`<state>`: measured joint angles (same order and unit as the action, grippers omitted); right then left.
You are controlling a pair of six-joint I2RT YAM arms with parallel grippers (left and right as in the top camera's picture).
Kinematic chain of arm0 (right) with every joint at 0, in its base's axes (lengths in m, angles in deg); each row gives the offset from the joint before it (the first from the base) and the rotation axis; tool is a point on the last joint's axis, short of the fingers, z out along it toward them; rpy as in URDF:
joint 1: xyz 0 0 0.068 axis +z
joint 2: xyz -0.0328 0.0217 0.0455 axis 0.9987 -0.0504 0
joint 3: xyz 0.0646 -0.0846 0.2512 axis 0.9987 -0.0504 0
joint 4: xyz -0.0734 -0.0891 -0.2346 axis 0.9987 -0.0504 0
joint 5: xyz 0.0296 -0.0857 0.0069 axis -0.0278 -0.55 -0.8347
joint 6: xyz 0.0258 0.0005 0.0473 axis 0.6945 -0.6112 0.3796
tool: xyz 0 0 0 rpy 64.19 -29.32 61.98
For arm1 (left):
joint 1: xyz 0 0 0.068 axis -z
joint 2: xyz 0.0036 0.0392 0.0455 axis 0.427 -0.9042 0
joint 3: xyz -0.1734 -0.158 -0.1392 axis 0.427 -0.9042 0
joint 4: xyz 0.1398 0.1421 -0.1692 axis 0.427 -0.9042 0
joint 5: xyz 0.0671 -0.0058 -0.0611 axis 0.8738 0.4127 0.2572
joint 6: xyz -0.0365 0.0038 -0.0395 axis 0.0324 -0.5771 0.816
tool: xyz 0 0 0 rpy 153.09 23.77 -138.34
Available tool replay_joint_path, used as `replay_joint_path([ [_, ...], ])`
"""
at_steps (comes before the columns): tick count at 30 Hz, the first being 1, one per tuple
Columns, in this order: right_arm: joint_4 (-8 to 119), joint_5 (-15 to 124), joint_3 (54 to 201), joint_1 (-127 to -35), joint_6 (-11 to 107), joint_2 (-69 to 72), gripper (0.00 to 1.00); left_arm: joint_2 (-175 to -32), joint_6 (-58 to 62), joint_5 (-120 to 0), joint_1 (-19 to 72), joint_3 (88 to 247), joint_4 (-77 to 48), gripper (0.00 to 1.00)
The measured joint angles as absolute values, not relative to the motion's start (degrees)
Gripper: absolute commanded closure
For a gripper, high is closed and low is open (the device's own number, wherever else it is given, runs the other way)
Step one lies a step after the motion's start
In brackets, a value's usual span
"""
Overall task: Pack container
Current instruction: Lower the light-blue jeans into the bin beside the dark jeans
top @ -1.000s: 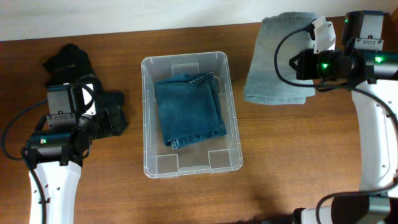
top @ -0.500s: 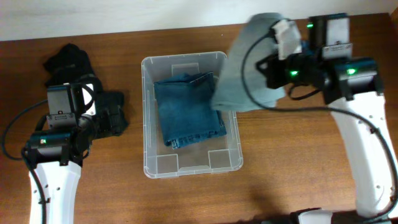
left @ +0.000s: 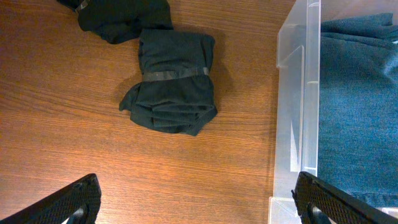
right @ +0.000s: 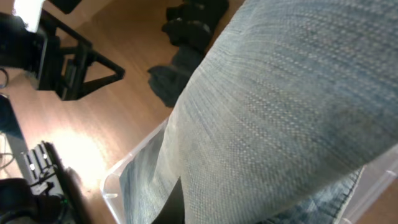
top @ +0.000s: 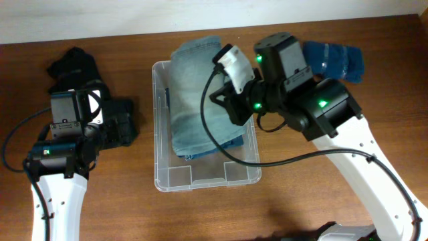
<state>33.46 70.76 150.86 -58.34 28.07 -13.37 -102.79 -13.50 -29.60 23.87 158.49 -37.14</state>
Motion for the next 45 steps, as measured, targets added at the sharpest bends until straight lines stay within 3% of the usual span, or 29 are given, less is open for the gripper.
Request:
replay_joint_path([
  [10,30.9,69.6,150.1,-54.8,35.5,-17.9,0.96,-102.8,-13.5,-29.6,23.9,158.5,-37.1,0.01],
  [21,31.9,68.5,137.9,-51.9,45.4,-21.7,0.94,-102.8,-13.5,-29.6,23.9,158.5,-37.2,0.01],
  [22,31.7,68.3,137.3,-51.9,45.8,-21.8,0.81,-102.8,-13.5,-29.6,23.9,158.5,-37.1,0.01],
  [23,31.4,68.2,137.1,-51.9,45.9,-21.8,0.76,-102.8,-13.5,-29.6,23.9,158.5,-37.1,0.01],
  [26,29.4,68.5,136.9,-51.9,46.5,-21.8,0.02,-102.8,-13.5,-29.6,23.9,158.5,-37.1,0.01],
  [34,27.2,66.4,137.0,-51.8,47.5,-21.8,0.02,-102.8,-13.5,-29.6,23.9,158.5,-37.2,0.01],
  [41,25.7,54.8,146.1,-51.8,45.9,-21.7,0.01,-102.8,-13.5,-29.6,23.9,158.5,-37.4,0.01],
  [42,26.2,53.7,148.2,-51.8,45.2,-21.7,0.07,-102.8,-13.5,-29.6,23.9,158.5,-37.4,0.01],
  [43,27.0,52.8,150.0,-51.8,44.5,-21.5,0.35,-102.8,-13.5,-29.6,23.9,158.5,-37.6,0.01],
  [45,28.6,51.7,151.7,-51.8,43.2,-20.9,0.72,-102.8,-13.5,-29.6,23.9,158.5,-37.9,0.01],
])
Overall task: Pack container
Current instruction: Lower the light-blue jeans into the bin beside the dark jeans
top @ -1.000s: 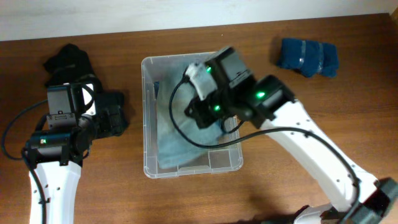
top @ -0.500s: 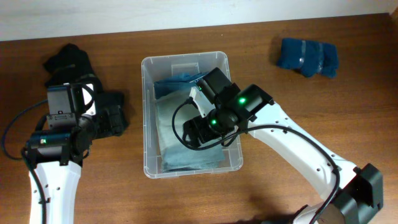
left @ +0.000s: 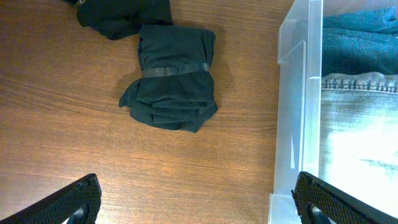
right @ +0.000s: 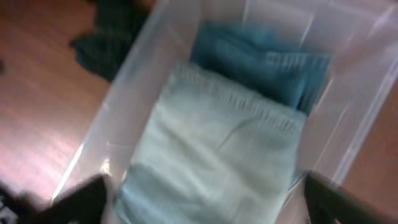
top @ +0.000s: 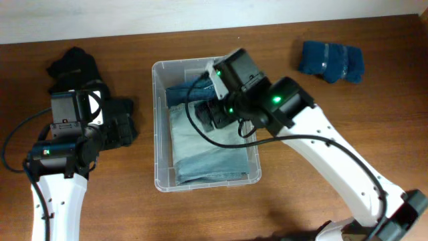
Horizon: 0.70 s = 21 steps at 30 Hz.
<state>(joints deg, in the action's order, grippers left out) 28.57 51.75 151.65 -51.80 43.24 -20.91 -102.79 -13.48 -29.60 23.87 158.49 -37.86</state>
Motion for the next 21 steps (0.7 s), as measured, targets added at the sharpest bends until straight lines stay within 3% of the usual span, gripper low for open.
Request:
replay_joint_path([
  [2,30.1,50.9,152.4,-51.8,42.1,-20.5,0.88,-102.8,-13.5,-29.6,23.9,158.5,-38.0,0.01],
  [5,29.9,50.0,152.5,-51.8,41.2,-20.8,0.96,-102.8,-13.5,-29.6,23.9,158.5,-38.1,0.0],
  [13,27.9,49.0,150.8,-51.8,40.6,-29.0,0.96,-102.8,-13.5,-29.6,23.9,158.5,-38.1,0.01],
  [21,28.7,48.0,146.7,-51.8,41.6,-46.4,0.96,-102.8,-13.5,-29.6,23.9,158.5,-38.1,0.01],
])
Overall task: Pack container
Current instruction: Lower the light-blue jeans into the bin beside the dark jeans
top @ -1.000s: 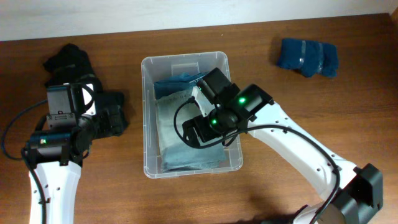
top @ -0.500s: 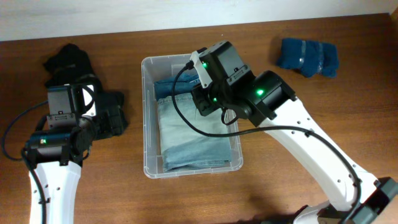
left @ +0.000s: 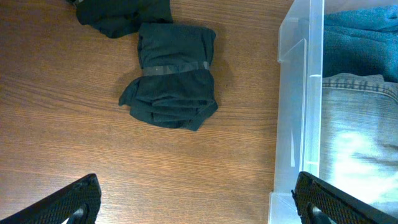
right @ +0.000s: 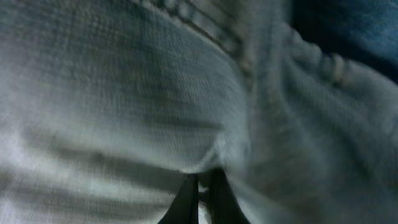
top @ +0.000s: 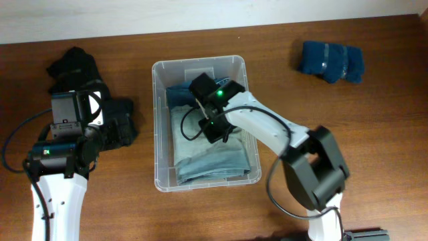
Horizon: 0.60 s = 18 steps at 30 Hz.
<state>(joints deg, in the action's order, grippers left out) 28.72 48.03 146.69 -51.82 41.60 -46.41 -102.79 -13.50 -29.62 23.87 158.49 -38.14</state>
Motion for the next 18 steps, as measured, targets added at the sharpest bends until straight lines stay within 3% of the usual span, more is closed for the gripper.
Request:
replay_joint_path([
  [12,25.2,48.8,149.4,-51.9,41.7,-46.9,0.96,-102.8,-13.5,-29.6,23.9,158.5,-38.2,0.01],
  [18,19.9,50.3,149.4,-51.5,42.1,-38.3,0.96,-102.8,-13.5,-29.6,23.9,158.5,-38.2,0.01],
])
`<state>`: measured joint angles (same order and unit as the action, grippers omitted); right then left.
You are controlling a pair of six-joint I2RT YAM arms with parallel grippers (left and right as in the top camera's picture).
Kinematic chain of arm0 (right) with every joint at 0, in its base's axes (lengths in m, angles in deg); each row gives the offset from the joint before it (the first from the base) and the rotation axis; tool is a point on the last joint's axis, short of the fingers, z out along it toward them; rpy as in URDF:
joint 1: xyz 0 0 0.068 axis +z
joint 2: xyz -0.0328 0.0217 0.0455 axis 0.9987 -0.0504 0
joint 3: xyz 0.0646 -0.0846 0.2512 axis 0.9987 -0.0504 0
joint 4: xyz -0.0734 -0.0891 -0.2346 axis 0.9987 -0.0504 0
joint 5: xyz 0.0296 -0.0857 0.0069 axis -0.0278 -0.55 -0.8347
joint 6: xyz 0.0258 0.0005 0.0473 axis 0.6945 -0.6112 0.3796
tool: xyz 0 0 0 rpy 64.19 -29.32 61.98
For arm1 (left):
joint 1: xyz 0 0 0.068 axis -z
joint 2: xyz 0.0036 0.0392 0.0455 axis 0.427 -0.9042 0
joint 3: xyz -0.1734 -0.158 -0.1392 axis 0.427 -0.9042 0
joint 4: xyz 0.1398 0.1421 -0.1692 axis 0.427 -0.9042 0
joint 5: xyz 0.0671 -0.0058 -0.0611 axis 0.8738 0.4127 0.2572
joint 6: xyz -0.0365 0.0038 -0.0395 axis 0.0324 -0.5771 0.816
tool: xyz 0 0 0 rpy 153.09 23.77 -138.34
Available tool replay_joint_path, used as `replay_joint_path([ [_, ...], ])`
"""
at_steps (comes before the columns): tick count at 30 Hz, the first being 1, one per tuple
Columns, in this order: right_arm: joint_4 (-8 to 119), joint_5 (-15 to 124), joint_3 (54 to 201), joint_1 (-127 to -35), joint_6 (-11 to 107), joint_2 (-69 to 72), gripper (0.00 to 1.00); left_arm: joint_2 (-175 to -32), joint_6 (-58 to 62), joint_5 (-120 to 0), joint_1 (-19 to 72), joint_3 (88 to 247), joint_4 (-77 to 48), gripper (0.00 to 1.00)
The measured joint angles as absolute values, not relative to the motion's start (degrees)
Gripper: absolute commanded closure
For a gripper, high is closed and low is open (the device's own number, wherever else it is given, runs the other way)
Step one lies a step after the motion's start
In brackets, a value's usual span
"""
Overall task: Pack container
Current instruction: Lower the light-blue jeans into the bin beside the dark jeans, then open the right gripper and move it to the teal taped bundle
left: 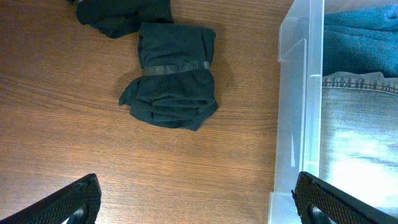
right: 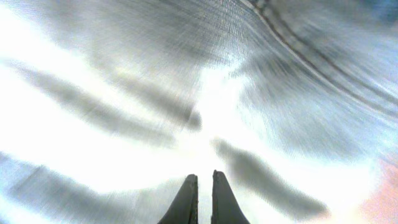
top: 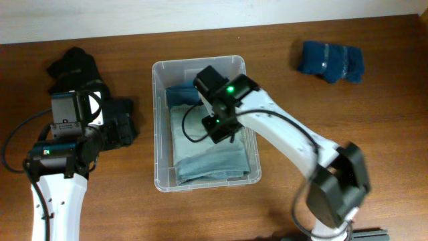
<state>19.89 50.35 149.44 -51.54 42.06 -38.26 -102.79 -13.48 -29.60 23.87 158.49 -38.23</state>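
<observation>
A clear plastic container (top: 158, 120) stands mid-table. Folded light-blue jeans (top: 214, 159) lie in it, over darker blue jeans (top: 179, 94) at its far end. My right gripper (top: 221, 128) is inside the container, low over the light jeans (right: 124, 93); its fingertips (right: 188, 186) are nearly together with nothing seen between them. My left gripper (left: 198, 199) hangs open over bare wood left of the container wall (left: 298, 93), short of a rolled black garment (left: 174, 78).
A second black garment (top: 70, 67) lies at the far left. A rolled blue garment (top: 331, 61) sits at the back right. My left arm (top: 63, 144) stands left of the container, the right arm (top: 301, 144) crosses from the lower right.
My right gripper stays shut in the container but now sits a little off the light jeans, and its arm has swung slightly. The left arm and the garments have not moved.
First my right gripper held the light jeans up over the container. Then the jeans lay inside on the darker pair, the gripper open above them. After that it was shut and pressed against the jeans, and now it is just above them.
</observation>
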Motion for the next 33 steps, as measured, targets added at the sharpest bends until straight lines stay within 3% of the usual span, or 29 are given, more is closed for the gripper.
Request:
replay_joint_path([
  [8,13.4,50.7,147.4,-49.7,44.2,-31.4,0.96,-102.8,-13.5,-29.6,23.9,158.5,-38.3,0.01],
  [19,27.1,51.8,128.0,-48.6,45.9,-32.2,0.96,-102.8,-13.5,-29.6,23.9,158.5,-38.4,0.01],
  [27,23.9,49.8,134.2,-48.6,45.4,-32.2,0.93,-102.8,-13.5,-29.6,23.9,158.5,-38.4,0.01],
  [29,23.2,47.2,139.1,-48.7,45.2,-31.8,0.85,-102.8,-13.5,-29.6,23.9,158.5,-38.4,0.01],
  [30,23.2,45.9,141.4,-48.9,45.3,-31.2,0.56,-102.8,-13.5,-29.6,23.9,158.5,-38.4,0.01],
  [31,23.1,44.2,144.6,-49.2,45.1,-30.3,0.34,-102.8,-13.5,-29.6,23.9,158.5,-38.4,0.01],
  [32,23.1,43.0,146.9,-49.7,45.1,-29.4,0.17,-102.8,-13.5,-29.6,23.9,158.5,-38.4,0.0],
  [33,23.1,41.6,149.7,-50.8,45.2,-28.2,0.06,-102.8,-13.5,-29.6,23.9,158.5,-38.4,0.01],
])
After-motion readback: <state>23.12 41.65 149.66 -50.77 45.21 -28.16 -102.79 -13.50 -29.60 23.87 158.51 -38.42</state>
